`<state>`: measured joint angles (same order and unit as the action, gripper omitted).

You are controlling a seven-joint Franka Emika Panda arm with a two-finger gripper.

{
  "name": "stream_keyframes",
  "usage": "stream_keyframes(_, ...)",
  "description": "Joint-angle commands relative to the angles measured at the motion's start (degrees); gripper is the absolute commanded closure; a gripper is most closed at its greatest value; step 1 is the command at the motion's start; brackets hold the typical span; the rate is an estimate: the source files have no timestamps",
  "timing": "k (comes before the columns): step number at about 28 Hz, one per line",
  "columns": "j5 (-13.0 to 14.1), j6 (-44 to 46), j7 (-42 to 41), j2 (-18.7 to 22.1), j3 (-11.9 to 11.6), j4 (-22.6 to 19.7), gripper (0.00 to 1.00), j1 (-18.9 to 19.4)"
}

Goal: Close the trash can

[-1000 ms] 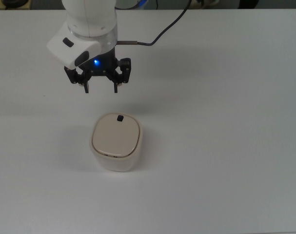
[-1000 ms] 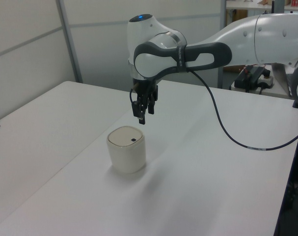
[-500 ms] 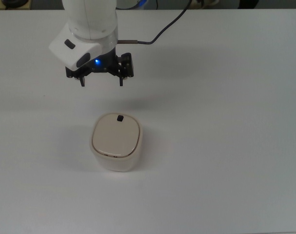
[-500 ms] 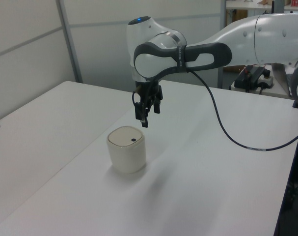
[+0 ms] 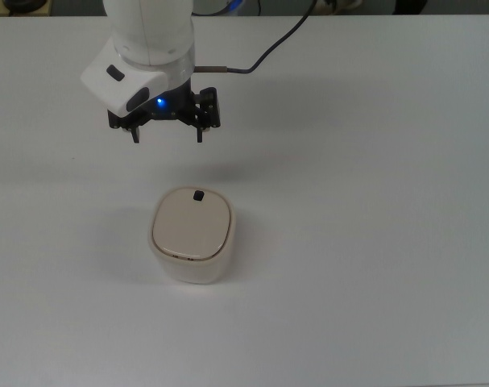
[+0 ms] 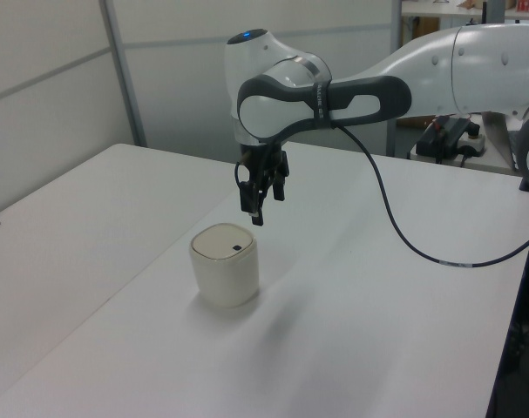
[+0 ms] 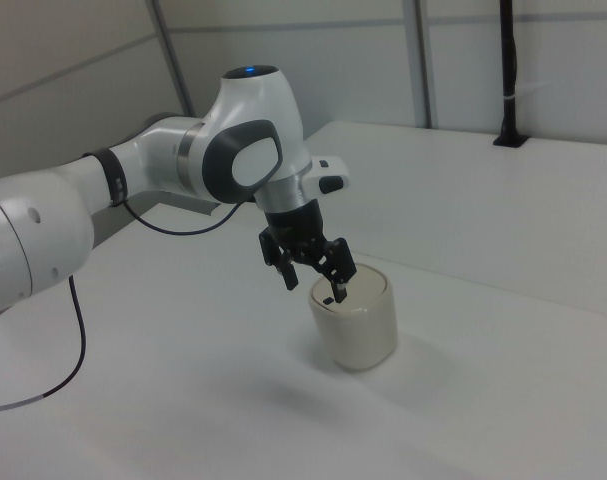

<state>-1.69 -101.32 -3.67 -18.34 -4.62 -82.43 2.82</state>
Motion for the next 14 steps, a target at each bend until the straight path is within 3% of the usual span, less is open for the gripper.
stream_keyframes(1,-1.1,1.3,-0.5,0.9,-0.5,-0.6,0.00,0.3)
stream_keyframes(14,-1.2,1.7,-0.5,1.0,-0.6,-0.6,0.00,0.2)
